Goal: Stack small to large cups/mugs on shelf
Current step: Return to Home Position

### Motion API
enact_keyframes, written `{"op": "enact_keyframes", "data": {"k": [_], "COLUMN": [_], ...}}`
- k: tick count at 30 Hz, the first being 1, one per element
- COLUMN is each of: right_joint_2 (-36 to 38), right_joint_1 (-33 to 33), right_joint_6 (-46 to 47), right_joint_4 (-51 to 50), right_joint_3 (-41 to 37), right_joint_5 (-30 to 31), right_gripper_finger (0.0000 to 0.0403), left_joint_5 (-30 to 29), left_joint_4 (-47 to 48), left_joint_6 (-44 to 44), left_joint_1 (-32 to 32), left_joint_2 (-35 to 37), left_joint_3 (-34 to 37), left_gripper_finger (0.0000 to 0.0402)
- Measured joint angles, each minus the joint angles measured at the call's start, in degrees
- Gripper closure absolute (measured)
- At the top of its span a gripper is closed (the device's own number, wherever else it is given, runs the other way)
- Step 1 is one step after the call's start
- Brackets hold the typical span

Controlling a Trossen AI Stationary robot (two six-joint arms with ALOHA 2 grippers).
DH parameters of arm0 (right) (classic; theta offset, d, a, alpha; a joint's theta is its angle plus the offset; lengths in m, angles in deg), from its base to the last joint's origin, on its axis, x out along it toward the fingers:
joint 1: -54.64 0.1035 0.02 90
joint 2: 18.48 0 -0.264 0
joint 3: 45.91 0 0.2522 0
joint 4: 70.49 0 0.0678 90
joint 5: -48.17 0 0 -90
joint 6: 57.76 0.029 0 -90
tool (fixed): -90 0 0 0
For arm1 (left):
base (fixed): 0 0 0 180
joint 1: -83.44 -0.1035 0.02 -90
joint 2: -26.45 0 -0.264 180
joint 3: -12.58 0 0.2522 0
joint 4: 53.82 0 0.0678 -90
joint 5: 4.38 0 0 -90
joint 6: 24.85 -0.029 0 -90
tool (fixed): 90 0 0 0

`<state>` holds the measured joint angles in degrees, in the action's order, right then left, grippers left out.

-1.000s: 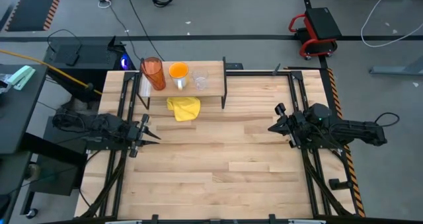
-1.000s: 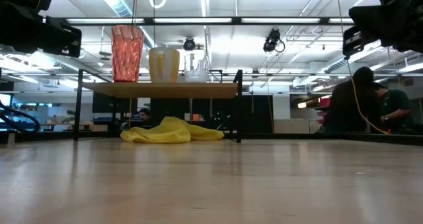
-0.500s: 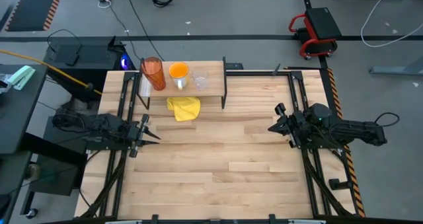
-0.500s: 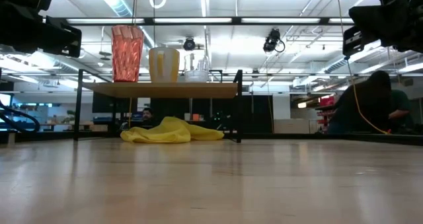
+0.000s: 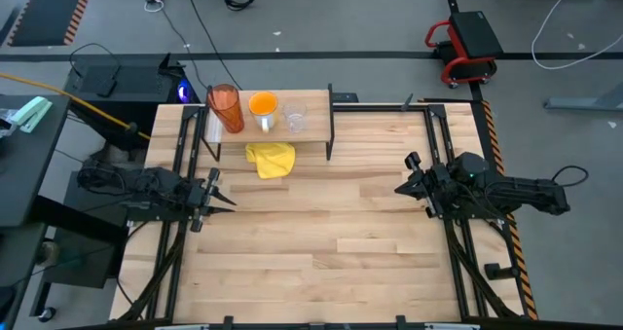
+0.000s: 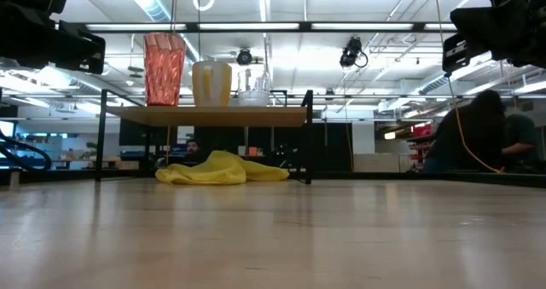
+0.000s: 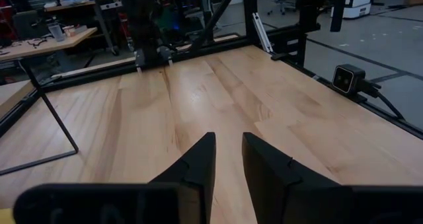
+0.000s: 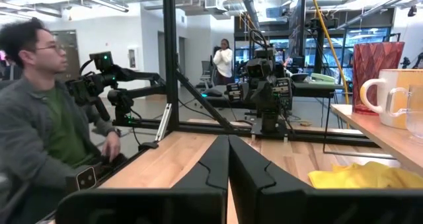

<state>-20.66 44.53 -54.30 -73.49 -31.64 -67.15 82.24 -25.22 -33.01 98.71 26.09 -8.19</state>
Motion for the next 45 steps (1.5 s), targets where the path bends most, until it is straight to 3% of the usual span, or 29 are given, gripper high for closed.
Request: {"op": "enact_keyframes", "data": {"k": [45], "right_joint_2": [0.00], "right_joint_1": [0.00], "right_joint_6": [0.01], "right_joint_4": [0.00], "right_joint_3": [0.00], "right_joint_5": [0.00], "right_gripper_finger": [0.0391], "left_joint_5": [0.02], "left_joint_4": [0.01], "left_joint_6": [0.01], "left_joint_1": [0.00], "left_joint_2": [0.00], "left_joint_3": [0.00], "left_gripper_finger": [0.0313]}}
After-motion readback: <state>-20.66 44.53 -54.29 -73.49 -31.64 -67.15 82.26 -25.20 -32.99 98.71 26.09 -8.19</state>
